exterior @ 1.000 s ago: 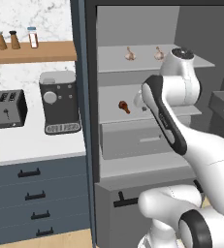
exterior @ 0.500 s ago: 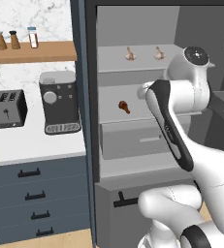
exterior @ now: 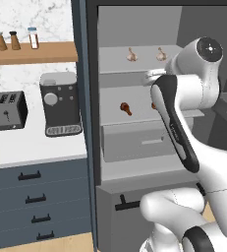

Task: Place one garlic and one chicken drumstick in each tupperware on the nearby counter, to pack two identical lunches.

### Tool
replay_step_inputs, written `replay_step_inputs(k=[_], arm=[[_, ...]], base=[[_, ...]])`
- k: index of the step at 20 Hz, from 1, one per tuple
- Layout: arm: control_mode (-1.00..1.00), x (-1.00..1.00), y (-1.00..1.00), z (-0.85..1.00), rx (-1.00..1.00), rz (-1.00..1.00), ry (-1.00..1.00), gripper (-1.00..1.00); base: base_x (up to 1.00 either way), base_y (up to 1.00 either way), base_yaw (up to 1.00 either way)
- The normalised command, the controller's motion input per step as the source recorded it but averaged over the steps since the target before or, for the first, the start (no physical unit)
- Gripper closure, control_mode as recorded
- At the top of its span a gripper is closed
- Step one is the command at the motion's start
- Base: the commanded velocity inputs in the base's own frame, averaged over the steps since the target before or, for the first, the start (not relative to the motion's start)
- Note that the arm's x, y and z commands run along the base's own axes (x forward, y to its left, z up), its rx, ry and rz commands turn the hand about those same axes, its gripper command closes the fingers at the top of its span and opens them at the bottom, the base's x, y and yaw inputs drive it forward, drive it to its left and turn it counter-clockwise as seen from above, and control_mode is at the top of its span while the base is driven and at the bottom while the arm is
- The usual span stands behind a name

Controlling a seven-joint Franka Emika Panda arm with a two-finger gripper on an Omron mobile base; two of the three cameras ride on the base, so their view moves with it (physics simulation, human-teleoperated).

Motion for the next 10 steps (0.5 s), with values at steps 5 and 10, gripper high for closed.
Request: replay_step_inputs(k=[5, 10], arm=[[-1.0, 0.04, 0.0, 0.42, 0.01, -0.07, -0.09, -1.0], [-1.0, 0.06, -0.3, 0.01, 0.15, -0.02, 0.0, -1.0]], base=[[0.0, 0.0, 0.0], [0.0, 0.0, 0.0]])
